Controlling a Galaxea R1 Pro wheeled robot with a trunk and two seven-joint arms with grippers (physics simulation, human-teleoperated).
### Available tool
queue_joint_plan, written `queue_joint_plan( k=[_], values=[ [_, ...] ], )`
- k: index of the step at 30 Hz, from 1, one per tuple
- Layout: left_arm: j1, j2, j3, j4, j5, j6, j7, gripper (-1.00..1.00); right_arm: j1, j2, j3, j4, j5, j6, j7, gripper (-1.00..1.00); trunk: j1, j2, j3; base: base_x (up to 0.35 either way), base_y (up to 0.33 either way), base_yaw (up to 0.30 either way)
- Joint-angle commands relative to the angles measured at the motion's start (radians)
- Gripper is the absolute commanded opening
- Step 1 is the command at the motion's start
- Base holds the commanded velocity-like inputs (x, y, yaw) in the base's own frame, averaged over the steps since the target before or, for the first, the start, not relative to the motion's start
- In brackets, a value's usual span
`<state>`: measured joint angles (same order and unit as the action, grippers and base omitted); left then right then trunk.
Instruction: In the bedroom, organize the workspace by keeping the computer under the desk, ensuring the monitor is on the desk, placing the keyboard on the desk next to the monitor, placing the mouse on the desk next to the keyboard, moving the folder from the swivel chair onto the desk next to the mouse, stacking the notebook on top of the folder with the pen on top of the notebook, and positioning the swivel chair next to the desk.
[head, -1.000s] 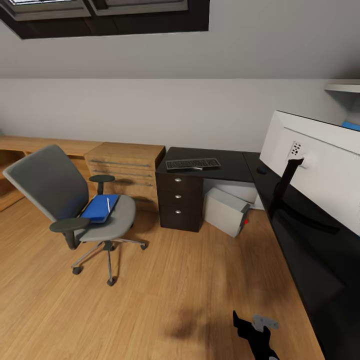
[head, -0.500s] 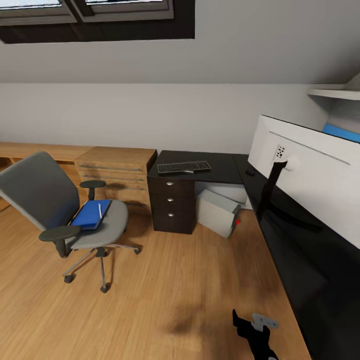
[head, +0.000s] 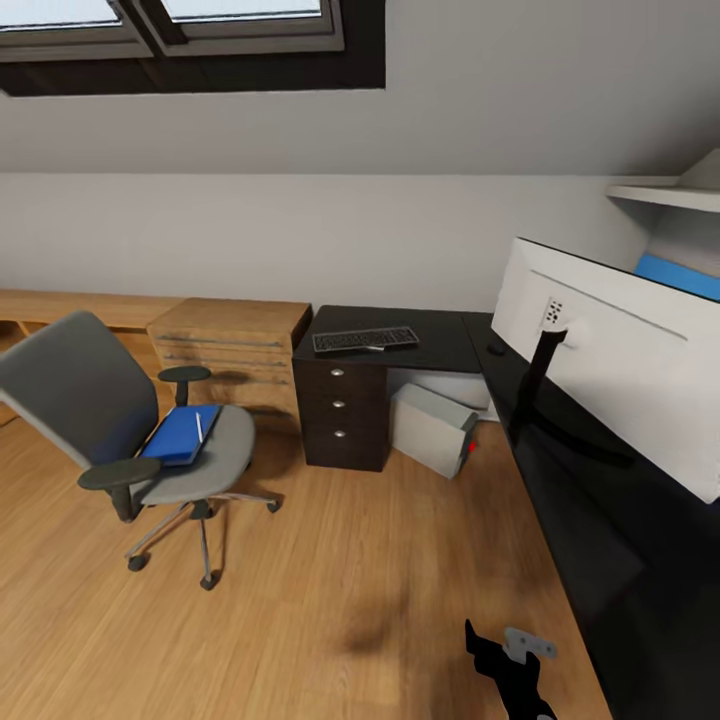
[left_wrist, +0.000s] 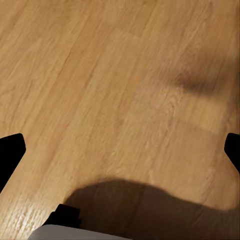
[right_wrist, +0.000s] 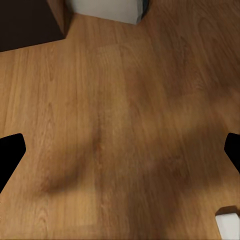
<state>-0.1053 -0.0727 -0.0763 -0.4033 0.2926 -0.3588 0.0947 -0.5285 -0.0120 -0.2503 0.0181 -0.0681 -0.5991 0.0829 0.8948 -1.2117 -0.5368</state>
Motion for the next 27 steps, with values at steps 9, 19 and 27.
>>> queue_joint_plan(
  k=[9, 19, 27],
  values=[
    [-0.001, -0.001, -0.008, -0.057, 0.003, 0.011, 0.010, 1.00, 0.001, 0.000, -0.001, 0.003, 0.008, -0.001, 0.011, 1.00, -0.035, 0.063, 0.027, 0.000, 0.000, 0.000],
    [-0.001, -0.012, -0.009, -0.171, 0.005, 0.180, 0.004, 1.00, 0.001, 0.001, 0.000, 0.003, 0.092, 0.001, 0.008, 1.00, -0.073, 0.133, 0.059, 0.000, 0.000, 0.000],
    [-0.001, 0.016, -0.003, -0.097, 0.007, 0.050, 0.001, 1.00, 0.001, 0.033, 0.002, 0.001, 0.101, 0.001, 0.008, 1.00, -0.104, 0.189, 0.084, 0.000, 0.000, 0.000]
  ],
)
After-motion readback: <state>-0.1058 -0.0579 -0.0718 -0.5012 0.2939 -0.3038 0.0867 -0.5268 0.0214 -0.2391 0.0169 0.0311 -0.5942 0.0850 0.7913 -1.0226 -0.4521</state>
